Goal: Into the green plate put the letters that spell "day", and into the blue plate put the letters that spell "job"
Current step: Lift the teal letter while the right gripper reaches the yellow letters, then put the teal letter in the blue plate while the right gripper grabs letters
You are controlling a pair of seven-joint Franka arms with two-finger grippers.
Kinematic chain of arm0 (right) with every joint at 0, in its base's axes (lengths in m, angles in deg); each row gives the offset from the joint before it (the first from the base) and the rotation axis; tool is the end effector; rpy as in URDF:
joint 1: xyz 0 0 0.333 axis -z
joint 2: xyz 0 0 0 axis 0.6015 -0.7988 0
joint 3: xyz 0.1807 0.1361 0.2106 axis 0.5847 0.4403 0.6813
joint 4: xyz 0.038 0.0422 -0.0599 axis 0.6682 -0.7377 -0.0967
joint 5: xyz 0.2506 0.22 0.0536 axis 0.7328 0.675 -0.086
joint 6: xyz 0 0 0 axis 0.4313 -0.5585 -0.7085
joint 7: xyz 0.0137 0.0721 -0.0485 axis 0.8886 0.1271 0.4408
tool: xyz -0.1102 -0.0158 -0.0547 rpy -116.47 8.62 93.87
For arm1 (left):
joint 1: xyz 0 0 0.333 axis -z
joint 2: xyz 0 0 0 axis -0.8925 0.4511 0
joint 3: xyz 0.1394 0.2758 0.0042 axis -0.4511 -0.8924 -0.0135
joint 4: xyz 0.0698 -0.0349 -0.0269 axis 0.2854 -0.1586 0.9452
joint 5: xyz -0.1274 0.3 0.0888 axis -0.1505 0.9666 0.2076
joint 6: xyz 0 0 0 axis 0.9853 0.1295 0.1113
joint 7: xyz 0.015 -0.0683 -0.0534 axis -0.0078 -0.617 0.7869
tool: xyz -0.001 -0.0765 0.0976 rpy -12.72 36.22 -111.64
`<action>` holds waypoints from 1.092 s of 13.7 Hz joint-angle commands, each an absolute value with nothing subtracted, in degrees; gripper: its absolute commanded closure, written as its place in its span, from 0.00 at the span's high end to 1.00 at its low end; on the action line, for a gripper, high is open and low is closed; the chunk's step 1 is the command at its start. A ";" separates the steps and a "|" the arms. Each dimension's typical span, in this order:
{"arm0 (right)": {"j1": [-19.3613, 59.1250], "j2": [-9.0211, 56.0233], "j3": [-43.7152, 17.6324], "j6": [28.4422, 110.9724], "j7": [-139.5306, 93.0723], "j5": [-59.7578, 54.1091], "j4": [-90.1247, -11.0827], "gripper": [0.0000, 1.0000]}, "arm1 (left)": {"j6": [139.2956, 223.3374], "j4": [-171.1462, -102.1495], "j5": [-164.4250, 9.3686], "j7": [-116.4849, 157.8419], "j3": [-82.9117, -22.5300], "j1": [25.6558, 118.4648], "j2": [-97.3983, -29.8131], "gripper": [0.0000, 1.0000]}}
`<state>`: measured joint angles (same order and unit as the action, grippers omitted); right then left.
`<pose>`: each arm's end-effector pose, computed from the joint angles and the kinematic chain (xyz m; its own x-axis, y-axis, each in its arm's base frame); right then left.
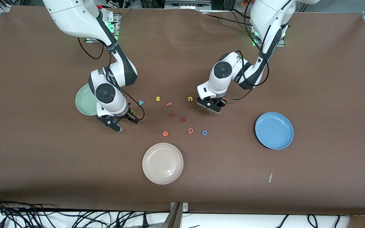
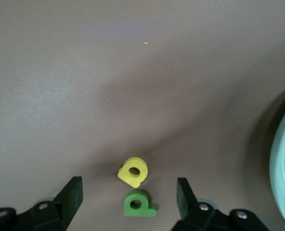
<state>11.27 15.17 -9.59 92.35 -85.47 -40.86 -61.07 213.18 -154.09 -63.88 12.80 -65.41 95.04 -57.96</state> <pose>0.5346 0.2355 0.2202 0.8444 -0.5357 -0.0037 -0.5345 -0.8429 0.0620 0.4473 -0.3417 0.1974 0.8970 -0.4418 0.0109 -0.4419 -0.8970 0.0100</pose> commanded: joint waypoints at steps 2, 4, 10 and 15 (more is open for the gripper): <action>10.88 14.54 -9.88 95.67 -88.02 -41.87 -62.68 0.81 | 212.34 -153.83 -61.07 11.84 -68.85 92.74 -62.05 0.28; 10.88 13.75 -9.88 96.82 -88.29 -41.87 -62.68 0.77 | 209.01 -154.27 -61.07 12.80 -68.85 88.08 -65.22 0.28; 10.88 12.87 -9.88 98.58 -88.38 -41.87 -62.68 0.62 | 207.94 -155.41 -61.07 21.23 -69.29 77.26 -67.43 0.29; 10.96 13.04 -9.88 98.40 -89.51 -41.69 -62.50 0.18 | 208.99 -156.38 -60.19 27.20 -70.95 73.03 -66.64 0.32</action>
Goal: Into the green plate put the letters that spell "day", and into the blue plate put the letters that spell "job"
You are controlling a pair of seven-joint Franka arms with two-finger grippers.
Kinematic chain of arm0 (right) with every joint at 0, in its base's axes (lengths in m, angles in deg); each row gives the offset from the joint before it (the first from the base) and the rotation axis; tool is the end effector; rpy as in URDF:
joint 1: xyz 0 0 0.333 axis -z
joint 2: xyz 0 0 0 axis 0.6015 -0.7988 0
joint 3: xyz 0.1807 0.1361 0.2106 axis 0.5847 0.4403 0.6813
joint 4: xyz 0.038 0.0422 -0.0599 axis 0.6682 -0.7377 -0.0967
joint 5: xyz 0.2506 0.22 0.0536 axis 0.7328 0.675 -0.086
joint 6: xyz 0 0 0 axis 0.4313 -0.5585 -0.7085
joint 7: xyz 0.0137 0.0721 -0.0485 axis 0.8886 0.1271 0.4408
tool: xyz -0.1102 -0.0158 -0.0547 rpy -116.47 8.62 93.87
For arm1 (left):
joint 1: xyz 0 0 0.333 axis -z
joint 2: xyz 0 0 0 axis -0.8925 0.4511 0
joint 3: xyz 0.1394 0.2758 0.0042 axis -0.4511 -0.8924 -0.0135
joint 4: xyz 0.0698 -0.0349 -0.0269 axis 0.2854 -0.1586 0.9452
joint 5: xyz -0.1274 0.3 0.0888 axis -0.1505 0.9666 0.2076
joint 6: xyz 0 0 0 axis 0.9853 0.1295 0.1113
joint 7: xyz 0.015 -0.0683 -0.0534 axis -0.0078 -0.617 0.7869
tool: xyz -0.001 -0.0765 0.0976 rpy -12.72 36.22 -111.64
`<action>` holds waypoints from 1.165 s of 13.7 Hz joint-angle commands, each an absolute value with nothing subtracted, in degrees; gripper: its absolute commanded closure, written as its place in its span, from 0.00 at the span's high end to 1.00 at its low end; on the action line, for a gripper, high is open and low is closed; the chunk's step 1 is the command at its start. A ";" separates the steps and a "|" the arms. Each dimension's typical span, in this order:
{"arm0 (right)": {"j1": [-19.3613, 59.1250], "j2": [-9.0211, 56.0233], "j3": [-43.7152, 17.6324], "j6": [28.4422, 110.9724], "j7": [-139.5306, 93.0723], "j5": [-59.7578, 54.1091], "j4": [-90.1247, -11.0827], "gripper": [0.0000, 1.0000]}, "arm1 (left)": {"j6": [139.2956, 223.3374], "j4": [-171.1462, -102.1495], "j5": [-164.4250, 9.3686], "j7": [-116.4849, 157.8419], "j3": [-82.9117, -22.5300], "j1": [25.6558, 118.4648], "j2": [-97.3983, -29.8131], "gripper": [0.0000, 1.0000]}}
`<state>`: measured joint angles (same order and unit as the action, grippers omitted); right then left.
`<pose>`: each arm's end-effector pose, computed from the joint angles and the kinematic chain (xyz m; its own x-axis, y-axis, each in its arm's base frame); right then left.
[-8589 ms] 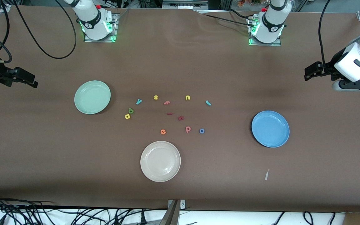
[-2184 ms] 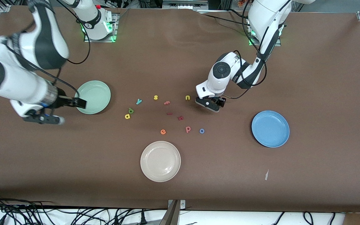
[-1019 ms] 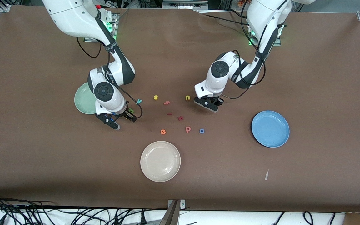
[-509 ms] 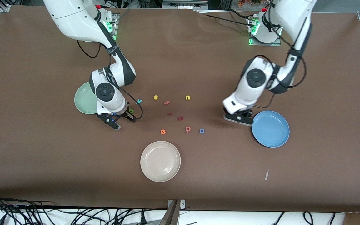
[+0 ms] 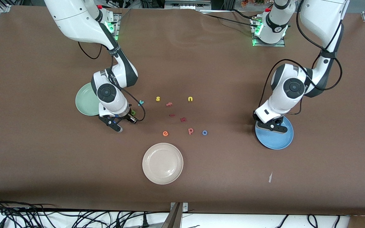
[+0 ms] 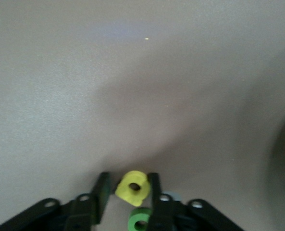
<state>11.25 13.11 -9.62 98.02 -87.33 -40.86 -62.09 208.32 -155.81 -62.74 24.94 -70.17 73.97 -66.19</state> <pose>0.5366 0.2365 0.2013 0.8277 -0.5608 0.0220 -0.5612 -0.8273 0.0237 0.5459 -0.1113 0.2584 0.9696 -0.2417 0.0379 -0.2394 -0.9693 -0.0560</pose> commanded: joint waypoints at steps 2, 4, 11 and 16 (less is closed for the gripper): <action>10.96 13.48 -9.96 98.05 -89.09 -41.87 -62.15 0.08 | 209.08 -156.12 -60.27 27.39 -71.13 73.03 -66.20 0.66; 11.23 15.58 -11.62 95.35 -86.02 -41.96 -62.06 0.07 | 209.09 -155.85 -60.45 27.31 -71.13 73.03 -66.46 0.99; 11.58 26.29 -21.02 81.53 -62.85 -41.43 -65.82 0.07 | 208.91 -150.67 -70.79 25.03 -70.96 79.87 -66.20 0.99; 11.58 33.68 -26.39 91.15 -54.02 -40.20 -83.46 0.07 | 207.24 -141.01 -72.32 14.14 -71.31 89.71 -59.71 0.98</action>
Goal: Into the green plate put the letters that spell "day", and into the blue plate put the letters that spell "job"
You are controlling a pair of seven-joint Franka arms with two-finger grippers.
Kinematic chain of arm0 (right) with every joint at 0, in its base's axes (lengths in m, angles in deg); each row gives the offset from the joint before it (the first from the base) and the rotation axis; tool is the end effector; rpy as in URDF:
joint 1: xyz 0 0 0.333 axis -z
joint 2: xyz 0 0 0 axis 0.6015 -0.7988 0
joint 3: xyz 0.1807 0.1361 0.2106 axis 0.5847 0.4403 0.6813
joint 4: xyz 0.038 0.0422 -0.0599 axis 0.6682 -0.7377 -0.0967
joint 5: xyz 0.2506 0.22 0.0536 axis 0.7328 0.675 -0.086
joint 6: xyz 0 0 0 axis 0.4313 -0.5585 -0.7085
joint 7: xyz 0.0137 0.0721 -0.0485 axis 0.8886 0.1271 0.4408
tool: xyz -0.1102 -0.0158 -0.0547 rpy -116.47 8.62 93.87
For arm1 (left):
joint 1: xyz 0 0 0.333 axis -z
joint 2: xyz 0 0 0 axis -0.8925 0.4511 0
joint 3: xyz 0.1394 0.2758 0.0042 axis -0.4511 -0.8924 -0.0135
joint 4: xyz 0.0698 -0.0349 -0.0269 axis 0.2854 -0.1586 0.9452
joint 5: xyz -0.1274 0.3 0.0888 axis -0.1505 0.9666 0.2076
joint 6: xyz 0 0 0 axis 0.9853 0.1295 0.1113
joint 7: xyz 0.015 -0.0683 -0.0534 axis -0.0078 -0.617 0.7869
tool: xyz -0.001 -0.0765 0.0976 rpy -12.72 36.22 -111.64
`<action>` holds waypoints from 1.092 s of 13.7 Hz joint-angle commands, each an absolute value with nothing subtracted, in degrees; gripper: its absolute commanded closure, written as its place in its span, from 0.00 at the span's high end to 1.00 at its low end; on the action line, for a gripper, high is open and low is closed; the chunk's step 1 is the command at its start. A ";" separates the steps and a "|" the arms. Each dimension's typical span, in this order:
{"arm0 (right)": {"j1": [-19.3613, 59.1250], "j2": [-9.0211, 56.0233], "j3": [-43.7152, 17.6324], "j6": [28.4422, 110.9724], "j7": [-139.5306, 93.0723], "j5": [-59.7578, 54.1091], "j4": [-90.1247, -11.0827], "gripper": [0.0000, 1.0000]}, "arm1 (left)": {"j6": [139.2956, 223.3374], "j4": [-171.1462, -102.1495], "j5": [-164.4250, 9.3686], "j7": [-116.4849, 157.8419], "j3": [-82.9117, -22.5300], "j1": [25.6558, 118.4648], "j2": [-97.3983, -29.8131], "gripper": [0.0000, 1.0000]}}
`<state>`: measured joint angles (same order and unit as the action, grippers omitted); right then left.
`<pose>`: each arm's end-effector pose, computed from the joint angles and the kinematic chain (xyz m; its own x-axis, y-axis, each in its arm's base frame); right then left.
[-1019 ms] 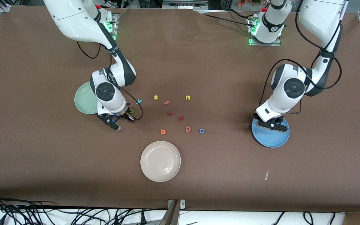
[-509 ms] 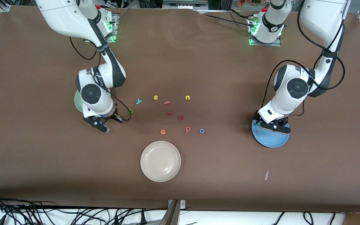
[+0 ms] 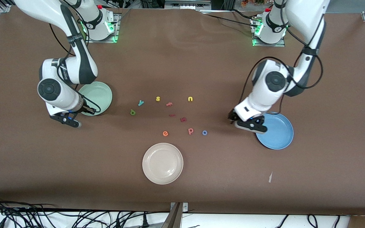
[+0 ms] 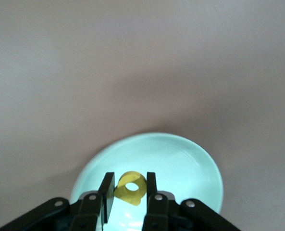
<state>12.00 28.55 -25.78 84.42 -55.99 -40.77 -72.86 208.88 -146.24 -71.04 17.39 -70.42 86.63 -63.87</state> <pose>0.5152 0.0629 0.2757 0.9356 -0.3436 -0.0810 -0.3270 -0.9301 0.1675 0.5544 -0.2462 0.2994 0.9650 -0.2043 0.1642 -0.2171 -0.9741 0.0637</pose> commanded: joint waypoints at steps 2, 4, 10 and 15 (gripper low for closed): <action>11.58 34.83 -26.75 95.83 -53.22 -40.29 -89.63 0.08 | 207.24 -137.15 -72.32 11.58 -72.27 92.79 -56.46 0.98; 11.58 34.05 -26.75 100.23 -53.22 -40.20 -92.38 0.36 | 207.24 -133.28 -72.66 8.69 -73.85 95.78 -53.03 0.98; 11.32 35.28 -23.52 99.28 -58.65 -39.94 -89.58 1.00 | 209.26 -128.18 -72.84 4.10 -75.87 98.77 -46.88 0.97; 10.88 28.97 -13.40 98.41 -74.66 -39.67 -77.82 1.00 | 209.79 -125.63 -73.28 2.35 -78.69 101.68 -43.45 0.96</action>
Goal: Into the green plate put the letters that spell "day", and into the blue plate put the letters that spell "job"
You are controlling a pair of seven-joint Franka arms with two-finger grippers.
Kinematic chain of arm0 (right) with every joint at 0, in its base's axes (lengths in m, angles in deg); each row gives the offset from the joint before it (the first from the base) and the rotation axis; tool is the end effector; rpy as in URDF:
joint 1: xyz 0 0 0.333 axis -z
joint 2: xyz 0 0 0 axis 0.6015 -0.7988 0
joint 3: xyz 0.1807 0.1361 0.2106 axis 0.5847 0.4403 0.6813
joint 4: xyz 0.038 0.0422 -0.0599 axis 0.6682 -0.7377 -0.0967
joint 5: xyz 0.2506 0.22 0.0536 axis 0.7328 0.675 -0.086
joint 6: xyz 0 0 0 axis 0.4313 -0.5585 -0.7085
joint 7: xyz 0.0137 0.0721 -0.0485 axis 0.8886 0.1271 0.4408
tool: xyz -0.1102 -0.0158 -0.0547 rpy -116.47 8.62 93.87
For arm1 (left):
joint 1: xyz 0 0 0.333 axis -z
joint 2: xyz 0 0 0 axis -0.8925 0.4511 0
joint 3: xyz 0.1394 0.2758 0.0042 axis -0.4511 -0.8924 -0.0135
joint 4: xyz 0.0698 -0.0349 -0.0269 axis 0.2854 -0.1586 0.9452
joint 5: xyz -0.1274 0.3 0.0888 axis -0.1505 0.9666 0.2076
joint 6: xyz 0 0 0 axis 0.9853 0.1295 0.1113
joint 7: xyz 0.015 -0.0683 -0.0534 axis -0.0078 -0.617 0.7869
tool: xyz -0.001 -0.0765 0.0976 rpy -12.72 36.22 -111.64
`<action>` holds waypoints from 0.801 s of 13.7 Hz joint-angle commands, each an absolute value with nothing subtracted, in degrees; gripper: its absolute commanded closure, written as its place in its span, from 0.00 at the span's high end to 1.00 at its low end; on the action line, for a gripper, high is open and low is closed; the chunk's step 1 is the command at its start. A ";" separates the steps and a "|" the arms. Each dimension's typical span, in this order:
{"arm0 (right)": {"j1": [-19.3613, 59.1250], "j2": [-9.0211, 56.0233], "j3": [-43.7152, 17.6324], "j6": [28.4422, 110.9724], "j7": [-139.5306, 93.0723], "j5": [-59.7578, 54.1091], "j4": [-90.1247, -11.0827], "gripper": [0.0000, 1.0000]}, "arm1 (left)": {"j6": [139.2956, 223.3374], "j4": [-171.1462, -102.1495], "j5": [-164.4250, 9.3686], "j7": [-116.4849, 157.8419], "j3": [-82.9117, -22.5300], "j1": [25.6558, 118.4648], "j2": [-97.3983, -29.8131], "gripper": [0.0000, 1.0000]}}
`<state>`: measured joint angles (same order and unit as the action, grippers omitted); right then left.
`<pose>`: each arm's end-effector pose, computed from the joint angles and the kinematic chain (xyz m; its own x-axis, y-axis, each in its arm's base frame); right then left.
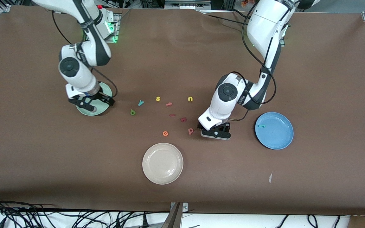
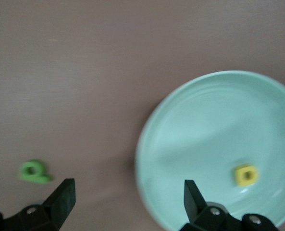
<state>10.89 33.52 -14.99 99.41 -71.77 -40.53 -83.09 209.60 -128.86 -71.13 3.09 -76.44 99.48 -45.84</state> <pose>0.4713 0.1593 0.2715 0.9134 -0.4058 0.0308 -0.4066 -0.9133 0.0230 0.5705 -0.3520 0.2220 0.9782 -0.1095 0.1765 -0.1186 -0.9921 0.0417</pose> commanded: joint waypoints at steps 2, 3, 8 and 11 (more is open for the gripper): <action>10.88 24.40 -11.65 95.78 -75.80 -39.67 -71.50 1.00 | 209.96 -124.57 -73.28 0.51 -79.04 103.17 -41.77 0.96; 10.96 22.81 -10.59 93.85 -78.33 -39.58 -68.85 1.00 | 210.14 -124.56 -73.28 -0.89 -79.04 103.26 -41.59 0.96; 10.88 17.00 -7.77 93.47 -86.18 -39.32 -64.61 1.00 | 210.14 -125.18 -73.11 -0.91 -79.04 104.05 -40.45 0.93; 10.88 15.86 -7.68 94.97 -86.18 -39.23 -64.61 0.90 | 210.14 -125.18 -73.11 -0.91 -79.04 104.23 -40.27 0.89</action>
<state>10.56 17.09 -8.11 94.43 -85.74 -40.03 -65.92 210.07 -126.52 -71.16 -1.42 -77.74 103.01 -41.16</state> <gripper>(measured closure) 0.035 0.115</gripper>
